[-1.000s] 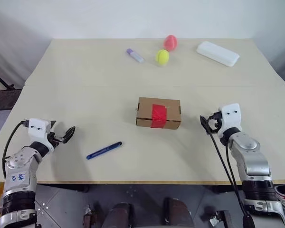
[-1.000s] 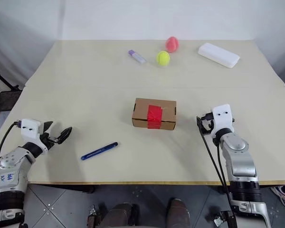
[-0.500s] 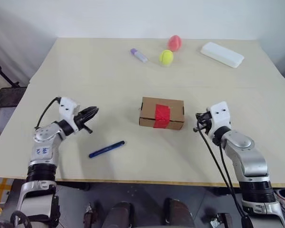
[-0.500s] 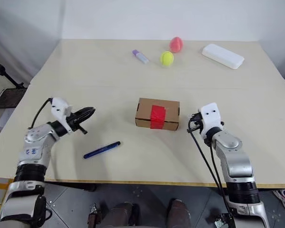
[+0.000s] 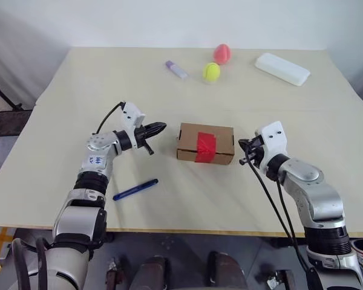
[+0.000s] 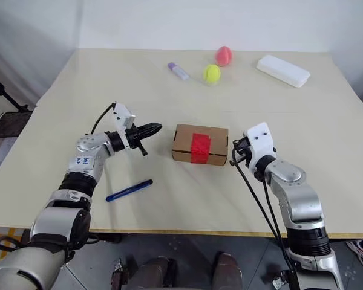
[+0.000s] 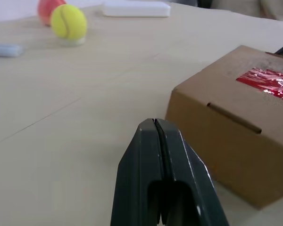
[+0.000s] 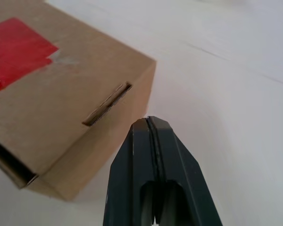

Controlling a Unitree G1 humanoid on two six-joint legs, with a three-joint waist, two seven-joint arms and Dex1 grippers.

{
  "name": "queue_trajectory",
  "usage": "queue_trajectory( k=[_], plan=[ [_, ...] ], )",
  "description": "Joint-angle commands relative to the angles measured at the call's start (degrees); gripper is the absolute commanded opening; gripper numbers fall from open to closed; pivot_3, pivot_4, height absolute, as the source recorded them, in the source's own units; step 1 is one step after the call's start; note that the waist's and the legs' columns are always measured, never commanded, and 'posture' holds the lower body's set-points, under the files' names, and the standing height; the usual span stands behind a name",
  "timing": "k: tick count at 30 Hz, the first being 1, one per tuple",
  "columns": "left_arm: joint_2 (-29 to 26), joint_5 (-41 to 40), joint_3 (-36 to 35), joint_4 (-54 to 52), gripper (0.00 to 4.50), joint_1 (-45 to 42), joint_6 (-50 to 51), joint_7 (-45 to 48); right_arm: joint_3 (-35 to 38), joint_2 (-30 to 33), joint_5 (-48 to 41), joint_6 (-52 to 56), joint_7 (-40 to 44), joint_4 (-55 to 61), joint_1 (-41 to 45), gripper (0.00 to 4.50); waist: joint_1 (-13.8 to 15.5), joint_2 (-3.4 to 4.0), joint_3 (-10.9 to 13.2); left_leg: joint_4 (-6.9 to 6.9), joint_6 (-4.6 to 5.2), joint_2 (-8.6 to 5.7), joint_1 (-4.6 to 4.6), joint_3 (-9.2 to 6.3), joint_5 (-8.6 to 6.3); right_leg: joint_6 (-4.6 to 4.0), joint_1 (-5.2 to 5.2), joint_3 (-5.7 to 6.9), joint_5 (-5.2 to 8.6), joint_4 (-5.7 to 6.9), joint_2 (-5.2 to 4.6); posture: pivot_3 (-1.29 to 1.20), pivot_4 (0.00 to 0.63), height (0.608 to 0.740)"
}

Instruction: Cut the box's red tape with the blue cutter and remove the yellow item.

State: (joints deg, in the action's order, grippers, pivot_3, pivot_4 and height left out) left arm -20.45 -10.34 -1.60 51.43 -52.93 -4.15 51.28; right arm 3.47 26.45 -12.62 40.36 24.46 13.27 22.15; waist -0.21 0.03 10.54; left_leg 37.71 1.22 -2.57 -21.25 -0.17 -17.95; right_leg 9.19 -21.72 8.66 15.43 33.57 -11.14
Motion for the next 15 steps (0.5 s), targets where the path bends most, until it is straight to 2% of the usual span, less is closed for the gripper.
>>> queue_trajectory(
  k=[1, 7, 11, 15],
  plan=[
    [0.71, 1.11, 1.34, 0.18, 0.01, -1.83, -0.23, 2.82, 1.04, -0.2, -1.63, 0.82, 0.17, 2.81, 0.85, 0.0, 0.08, -0.01, 0.0, 0.0, 0.0, 0.0, 0.0, 0.0, 0.0, 0.0, 0.0, 0.0, 0.0, 0.0, 0.0, 0.0, 0.15, 0.74],
    [-0.15, 1.71, 4.84, -6.88, 0.01, 1.28, 6.08, 10.17, -2.42, -1.49, -2.11, 0.01, 2.75, -1.34, 5.54, 0.0, -0.11, -0.03, 0.02, 0.08, 0.01, 0.01, -0.03, 0.02, -0.01, 0.0, 0.0, -0.03, 0.0, 0.01, 0.0, 0.0, 0.15, 0.74],
    [-0.65, -0.33, 5.06, -14.55, 0.01, 3.83, 12.2, 12.59, -6.5, -2.4, 0.2, -2.98, 5.38, -8.7, 11.17, 0.0, -0.12, -0.02, 0.02, 0.16, 0.0, 0.15, 0.0, 0.04, -0.01, -0.03, 0.0, -0.11, -0.02, 0.07, 0.1, 0.0, 0.15, 0.74],
    [-0.94, -1.15, 5.57, -21.53, 0.01, 6.2, 17.4, 13.69, -7.46, -4.59, 1.77, -7.42, 6.16, -15.78, 15.78, 0.0, -0.05, -0.03, 0.02, 0.22, -0.02, 0.24, -0.01, 0.03, -0.03, -0.04, 0.0, -0.16, -0.02, 0.09, 0.12, 0.0, 0.15, 0.74]
  ],
)
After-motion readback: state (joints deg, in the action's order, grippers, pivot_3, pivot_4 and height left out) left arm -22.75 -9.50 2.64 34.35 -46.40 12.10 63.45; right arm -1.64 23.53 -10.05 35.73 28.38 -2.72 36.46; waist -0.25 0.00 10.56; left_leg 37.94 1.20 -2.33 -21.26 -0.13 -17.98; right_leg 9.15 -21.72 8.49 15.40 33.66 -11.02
